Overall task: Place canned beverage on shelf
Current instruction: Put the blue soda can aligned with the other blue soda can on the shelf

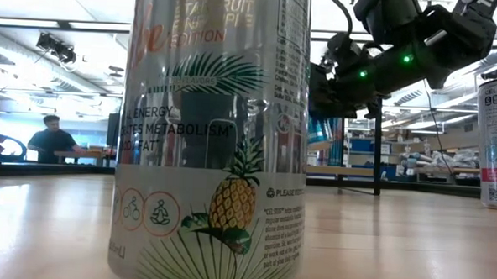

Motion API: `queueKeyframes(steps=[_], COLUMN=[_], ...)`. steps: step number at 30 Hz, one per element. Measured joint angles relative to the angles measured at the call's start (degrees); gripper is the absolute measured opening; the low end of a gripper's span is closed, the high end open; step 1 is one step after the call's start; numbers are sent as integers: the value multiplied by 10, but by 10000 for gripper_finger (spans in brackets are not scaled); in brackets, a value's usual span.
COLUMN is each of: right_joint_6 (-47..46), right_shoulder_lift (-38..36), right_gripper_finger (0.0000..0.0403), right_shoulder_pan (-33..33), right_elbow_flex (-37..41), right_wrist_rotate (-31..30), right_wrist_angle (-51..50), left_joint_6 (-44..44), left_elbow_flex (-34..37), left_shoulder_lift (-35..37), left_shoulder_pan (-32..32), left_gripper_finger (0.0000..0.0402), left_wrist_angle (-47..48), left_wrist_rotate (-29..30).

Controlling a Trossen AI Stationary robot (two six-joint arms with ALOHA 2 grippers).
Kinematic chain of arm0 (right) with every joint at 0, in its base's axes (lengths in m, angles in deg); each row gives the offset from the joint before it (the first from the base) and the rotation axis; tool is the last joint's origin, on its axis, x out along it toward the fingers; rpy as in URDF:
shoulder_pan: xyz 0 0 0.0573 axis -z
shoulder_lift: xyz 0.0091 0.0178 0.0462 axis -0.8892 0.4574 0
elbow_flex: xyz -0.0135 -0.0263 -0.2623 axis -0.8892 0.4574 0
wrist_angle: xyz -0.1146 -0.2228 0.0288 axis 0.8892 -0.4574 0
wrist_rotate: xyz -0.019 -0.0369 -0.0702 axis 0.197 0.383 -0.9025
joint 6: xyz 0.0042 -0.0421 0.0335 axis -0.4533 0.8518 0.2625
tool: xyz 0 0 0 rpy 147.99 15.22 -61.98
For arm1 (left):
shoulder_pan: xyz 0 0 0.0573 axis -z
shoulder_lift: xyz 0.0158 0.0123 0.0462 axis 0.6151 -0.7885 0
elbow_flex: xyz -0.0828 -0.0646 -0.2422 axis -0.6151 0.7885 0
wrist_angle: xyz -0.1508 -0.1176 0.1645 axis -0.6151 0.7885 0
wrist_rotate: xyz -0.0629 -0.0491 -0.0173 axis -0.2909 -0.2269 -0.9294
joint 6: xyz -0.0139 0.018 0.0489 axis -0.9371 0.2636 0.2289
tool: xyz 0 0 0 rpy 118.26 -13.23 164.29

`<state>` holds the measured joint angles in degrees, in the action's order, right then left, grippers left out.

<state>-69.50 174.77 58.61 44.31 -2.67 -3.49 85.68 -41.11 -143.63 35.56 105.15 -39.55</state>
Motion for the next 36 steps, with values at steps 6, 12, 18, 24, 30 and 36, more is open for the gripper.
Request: queueKeyframes(steps=[6, 12, 18, 24, 30, 36], right_joint_6=[9, -13, -45, -42, -54, -57], right_shoulder_lift=[1, 12, 30, 34, 34, 34], right_gripper_finger=[237, 237, 237, 237, 238, 242], right_shoulder_pan=[-20, -26, -25, -22, -4, 24], right_elbow_flex=[0, 0, 1, 1, 1, 1], right_wrist_rotate=[-87, -115, -119, -129, -105, -55], right_wrist_angle=[-3, -4, -3, 0, -2, -2], left_joint_6=[0, 0, 0, 0, -1, -1], left_elbow_flex=[0, 0, 0, 0, 0, 0], left_shoulder_lift=[0, 0, 0, 0, 0, 0], left_shoulder_pan=[0, 0, 0, 0, 0, 0], left_gripper_finger=[318, 318, 318, 318, 318, 318], left_wrist_angle=[0, 0, 0, -1, -1, -1], left_wrist_rotate=[0, 0, 0, 0, 0, 0])
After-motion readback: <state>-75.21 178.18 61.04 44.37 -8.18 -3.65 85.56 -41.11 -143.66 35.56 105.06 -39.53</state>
